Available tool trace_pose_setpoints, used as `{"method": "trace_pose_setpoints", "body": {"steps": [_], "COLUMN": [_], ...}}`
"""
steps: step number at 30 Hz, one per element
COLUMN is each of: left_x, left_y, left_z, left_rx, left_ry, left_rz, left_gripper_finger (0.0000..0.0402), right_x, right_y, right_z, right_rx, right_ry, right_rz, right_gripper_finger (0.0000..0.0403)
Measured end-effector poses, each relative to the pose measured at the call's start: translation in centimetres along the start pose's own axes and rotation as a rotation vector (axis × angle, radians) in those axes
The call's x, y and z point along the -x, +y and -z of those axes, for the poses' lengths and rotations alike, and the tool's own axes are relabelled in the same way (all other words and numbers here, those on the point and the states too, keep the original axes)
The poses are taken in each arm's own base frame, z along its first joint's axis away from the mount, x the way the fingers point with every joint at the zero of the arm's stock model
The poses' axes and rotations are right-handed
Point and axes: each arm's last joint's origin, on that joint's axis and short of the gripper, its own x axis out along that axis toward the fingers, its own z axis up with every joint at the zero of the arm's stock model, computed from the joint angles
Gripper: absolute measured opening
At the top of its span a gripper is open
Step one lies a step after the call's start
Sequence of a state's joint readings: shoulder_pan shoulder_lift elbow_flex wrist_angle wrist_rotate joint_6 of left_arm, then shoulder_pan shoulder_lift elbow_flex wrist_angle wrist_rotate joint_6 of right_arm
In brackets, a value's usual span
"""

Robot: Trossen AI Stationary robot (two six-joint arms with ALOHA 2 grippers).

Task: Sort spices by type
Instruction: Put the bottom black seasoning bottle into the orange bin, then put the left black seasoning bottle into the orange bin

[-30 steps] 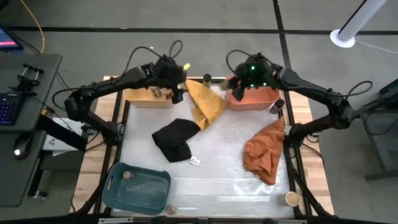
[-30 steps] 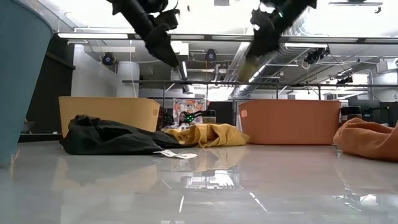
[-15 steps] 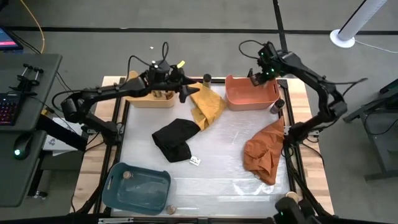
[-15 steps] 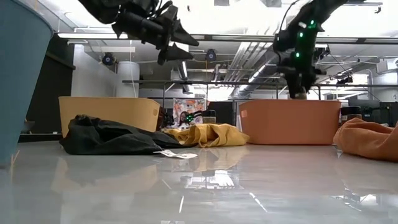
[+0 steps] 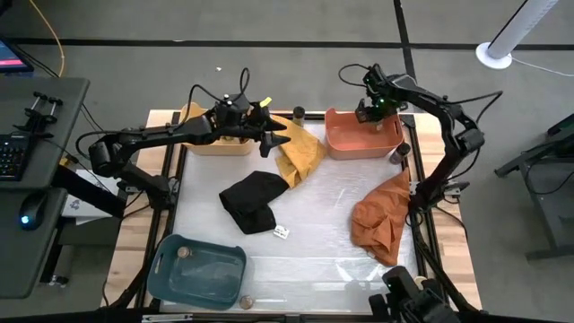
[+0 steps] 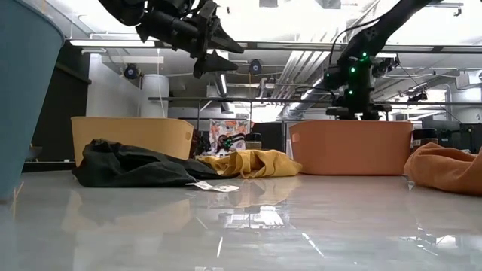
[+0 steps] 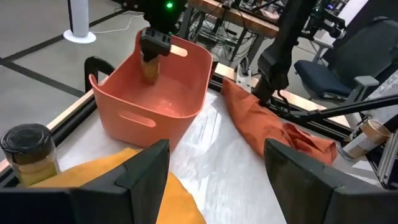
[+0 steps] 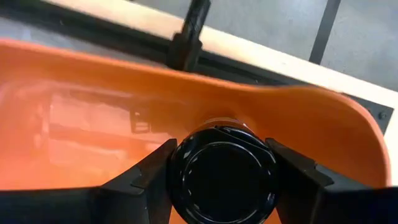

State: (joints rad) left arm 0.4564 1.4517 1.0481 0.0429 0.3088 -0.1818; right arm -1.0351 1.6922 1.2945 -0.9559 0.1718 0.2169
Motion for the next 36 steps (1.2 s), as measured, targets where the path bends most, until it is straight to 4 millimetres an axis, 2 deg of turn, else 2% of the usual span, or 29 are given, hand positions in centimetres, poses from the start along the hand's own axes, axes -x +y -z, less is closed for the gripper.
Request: {"method": "trace_pose_setpoints", "body": {"steps": [12,18,24,36], "left_x": [0.0,0.0,0.0,0.0], "left_y": [0.0,0.0,0.0,0.0], "left_z": [0.0,0.0,0.0,0.0], "left_rx": [-0.024,-0.044,-0.044,-0.035], "left_ry": [0.0,0.0,0.0,0.001], "left_rz": [-0.003,-0.003,-0.003,-0.003], "left_gripper_finger": [0.0246,0.0246,0.0246,0.0246], "right_x": [-0.1,-0.1,0.0,4.3], "right_y": [-0.1,-0.3,-0.4,-2.1], "right_z": [0.1,0.1,-0.1,0.3], "right_rx": [-0.041,-0.069,-0.066,-0.116], "right_ry": [0.014,0.02,-0.009,-0.187], "right_rz": [0.007,0.031,0.039,0.003], "right_gripper_finger": [0.0202,0.0284,0.03,0.0303]}}
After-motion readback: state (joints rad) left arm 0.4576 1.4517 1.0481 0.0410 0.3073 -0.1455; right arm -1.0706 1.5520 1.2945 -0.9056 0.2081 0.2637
